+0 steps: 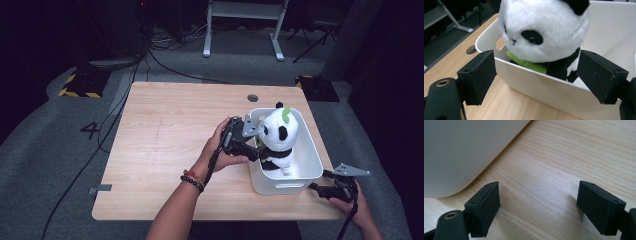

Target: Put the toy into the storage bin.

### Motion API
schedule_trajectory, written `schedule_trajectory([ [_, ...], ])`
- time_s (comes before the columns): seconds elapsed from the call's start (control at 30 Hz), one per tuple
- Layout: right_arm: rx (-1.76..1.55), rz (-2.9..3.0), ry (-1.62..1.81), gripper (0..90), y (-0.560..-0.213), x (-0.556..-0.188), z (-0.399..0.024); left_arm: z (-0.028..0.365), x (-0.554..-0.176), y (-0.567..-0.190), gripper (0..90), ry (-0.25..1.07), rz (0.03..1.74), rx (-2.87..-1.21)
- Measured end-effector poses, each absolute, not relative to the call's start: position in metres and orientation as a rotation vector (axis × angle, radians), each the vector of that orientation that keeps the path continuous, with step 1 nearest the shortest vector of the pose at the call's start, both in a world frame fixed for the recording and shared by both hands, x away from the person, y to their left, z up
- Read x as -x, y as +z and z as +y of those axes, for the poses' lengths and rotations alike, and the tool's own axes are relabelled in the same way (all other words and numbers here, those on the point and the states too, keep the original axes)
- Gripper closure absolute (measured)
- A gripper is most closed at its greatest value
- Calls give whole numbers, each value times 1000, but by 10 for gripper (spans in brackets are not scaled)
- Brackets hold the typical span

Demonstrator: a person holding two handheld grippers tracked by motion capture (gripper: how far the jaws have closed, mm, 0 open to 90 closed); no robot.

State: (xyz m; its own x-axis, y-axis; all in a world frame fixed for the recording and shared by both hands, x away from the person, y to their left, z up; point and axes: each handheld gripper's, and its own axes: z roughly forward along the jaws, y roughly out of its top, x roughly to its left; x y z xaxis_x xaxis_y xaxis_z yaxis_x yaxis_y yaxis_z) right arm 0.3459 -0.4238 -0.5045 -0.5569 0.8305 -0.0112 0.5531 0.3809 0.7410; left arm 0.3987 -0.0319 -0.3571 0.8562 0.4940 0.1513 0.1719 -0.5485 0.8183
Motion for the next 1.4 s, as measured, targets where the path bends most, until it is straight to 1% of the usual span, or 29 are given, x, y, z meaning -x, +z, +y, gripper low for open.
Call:
schedule_trajectory([
  [0.07,-1201,2263,996,187,-505,-346,-424,-28,-397,-358,159,483,483,-2147],
  [0.23,-1202,2263,996,187,-505,-346,-424,-23,-395,-358,159,482,494,-2157],
  [0.53,-1200,2261,994,187,-505,-346,-424,-7,-391,-359,161,531,492,-2200],
  [0.8,-1202,2260,996,187,-505,-345,-424,4,-385,-361,160,540,507,-2221],
  [1.03,-1205,2258,994,187,-505,-345,-424,15,-379,-359,159,581,494,-2236],
  [1.4,-1206,2257,993,187,-505,-345,-424,31,-374,-363,160,606,523,-2278],
])
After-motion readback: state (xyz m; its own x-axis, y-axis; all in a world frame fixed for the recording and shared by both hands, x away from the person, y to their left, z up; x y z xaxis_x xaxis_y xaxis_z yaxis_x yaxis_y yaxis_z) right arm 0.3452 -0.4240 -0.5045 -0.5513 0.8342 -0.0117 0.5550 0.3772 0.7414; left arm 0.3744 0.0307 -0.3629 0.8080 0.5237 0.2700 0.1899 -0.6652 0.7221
